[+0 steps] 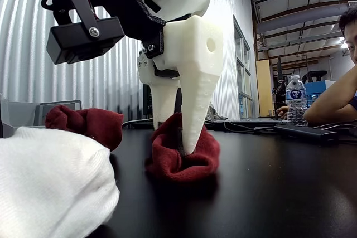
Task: Put the sock in the container
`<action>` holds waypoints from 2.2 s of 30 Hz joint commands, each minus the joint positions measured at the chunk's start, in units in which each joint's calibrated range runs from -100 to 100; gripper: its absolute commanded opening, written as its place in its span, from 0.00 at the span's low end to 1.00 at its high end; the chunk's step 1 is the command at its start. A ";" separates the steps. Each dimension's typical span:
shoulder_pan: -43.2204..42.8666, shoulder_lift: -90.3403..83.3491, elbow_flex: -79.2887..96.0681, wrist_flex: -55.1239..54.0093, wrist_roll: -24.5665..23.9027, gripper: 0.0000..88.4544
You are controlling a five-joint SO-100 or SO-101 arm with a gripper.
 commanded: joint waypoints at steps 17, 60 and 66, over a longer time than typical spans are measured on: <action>-4.16 -15.66 -0.81 3.87 -4.39 0.01; -72.79 -34.15 -0.99 -29.69 -14.92 0.01; -73.42 -30.63 -0.81 -39.60 -14.92 0.01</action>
